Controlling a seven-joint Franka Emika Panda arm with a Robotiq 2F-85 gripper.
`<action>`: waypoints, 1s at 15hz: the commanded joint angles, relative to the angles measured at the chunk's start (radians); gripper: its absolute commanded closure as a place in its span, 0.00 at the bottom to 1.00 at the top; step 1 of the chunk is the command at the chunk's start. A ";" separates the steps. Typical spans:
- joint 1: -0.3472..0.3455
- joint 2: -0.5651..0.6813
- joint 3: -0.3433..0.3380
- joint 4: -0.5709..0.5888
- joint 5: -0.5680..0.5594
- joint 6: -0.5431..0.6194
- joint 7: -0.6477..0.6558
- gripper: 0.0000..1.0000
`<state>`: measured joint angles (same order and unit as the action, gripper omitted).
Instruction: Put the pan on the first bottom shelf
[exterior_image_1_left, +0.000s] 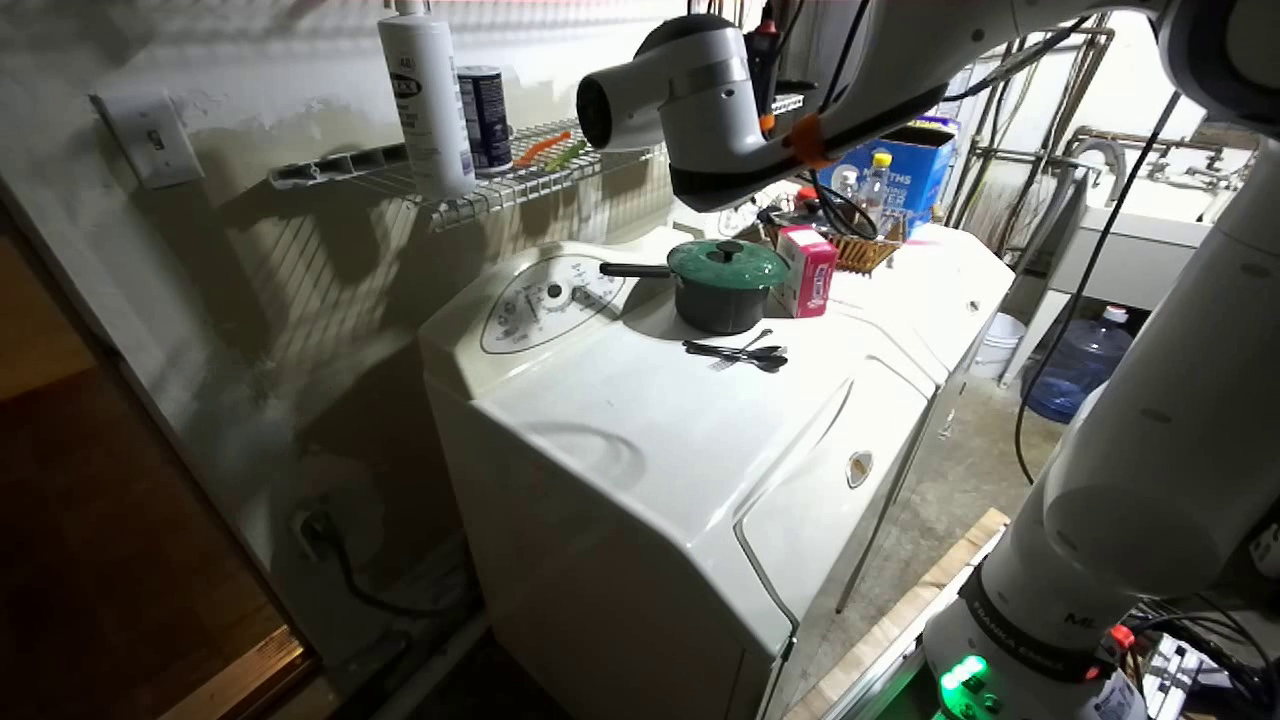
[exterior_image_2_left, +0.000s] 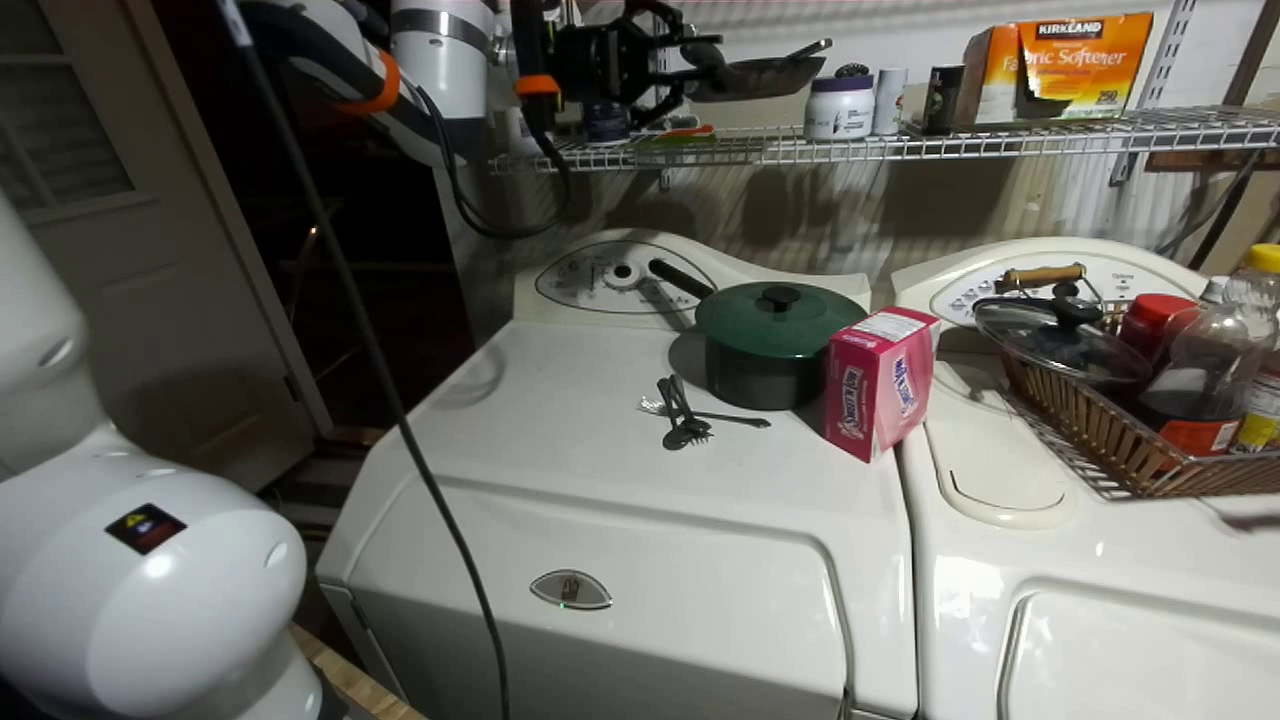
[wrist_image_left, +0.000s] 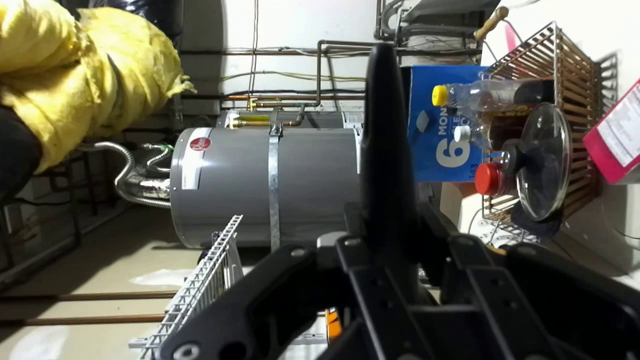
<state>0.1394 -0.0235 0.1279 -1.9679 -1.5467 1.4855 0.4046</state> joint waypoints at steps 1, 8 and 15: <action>0.004 0.056 0.010 0.115 -0.044 0.009 -0.080 0.93; 0.027 0.174 0.027 0.281 -0.082 -0.016 -0.188 0.93; 0.058 0.336 0.018 0.471 -0.196 -0.031 -0.205 0.93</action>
<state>0.1755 0.2150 0.1539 -1.6389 -1.6703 1.4904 0.2147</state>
